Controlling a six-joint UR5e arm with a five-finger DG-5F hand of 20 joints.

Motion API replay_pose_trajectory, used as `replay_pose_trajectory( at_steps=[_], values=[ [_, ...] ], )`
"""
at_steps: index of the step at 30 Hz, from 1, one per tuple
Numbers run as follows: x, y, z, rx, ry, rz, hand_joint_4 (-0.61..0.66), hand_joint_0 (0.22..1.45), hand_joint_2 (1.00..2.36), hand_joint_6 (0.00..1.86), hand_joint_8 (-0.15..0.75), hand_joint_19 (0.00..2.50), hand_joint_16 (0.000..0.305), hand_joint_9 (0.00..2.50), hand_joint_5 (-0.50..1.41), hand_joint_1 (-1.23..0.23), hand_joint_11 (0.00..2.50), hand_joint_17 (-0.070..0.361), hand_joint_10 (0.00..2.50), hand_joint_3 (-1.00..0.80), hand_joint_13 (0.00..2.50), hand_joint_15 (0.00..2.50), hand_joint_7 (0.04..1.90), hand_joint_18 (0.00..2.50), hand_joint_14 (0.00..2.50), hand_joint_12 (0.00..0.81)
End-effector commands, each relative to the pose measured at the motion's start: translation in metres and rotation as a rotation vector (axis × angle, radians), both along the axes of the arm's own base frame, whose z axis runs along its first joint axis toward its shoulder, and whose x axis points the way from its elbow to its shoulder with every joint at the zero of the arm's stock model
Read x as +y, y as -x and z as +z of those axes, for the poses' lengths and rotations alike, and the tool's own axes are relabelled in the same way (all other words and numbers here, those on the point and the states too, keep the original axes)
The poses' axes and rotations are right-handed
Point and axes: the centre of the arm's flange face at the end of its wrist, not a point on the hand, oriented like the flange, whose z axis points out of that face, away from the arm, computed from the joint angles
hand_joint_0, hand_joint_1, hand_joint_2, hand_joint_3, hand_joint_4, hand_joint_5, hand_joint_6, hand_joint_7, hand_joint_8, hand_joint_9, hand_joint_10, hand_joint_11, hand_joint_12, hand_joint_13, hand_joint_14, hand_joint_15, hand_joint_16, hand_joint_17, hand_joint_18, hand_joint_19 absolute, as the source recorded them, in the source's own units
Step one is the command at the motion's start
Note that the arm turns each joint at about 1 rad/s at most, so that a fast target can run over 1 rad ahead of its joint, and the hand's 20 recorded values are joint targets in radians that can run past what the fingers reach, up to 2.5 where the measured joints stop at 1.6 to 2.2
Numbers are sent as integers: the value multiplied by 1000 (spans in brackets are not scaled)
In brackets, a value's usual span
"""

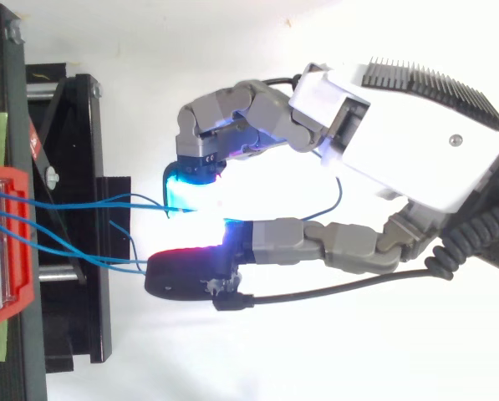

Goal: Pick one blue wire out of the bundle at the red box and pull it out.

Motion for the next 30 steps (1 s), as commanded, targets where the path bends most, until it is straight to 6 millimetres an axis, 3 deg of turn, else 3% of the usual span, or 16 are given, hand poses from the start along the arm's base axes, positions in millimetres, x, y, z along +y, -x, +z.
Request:
replay_pose_trajectory(
  at_steps=[1,8,13,21,25,30],
  values=[
    [-1,0,0,-1,-3,-3,152,684,1010,941,338,428,61,723,-201,-861,658,136,16,-374,479,242,1124,626,9,449],
    [-3,1,-1,-1,-12,-2,183,640,1001,934,344,445,60,737,-199,-824,657,136,18,-484,486,253,1093,624,9,448],
    [-3,1,1,-11,-29,-2,206,521,1000,919,367,486,64,781,-184,-595,647,145,19,-500,505,275,1126,637,9,473],
    [-2,0,-1,-44,-95,-6,199,541,1007,909,372,518,64,804,-175,-436,632,143,16,-423,492,283,1173,600,9,469],
    [-2,0,-1,-47,-98,-6,200,575,1013,910,370,515,62,813,-167,-451,635,140,18,-330,486,275,1190,589,11,461],
    [-2,1,0,-49,-98,-6,210,566,1016,912,371,512,62,824,-163,-581,652,139,16,-235,506,280,1195,607,9,462]
  ],
)
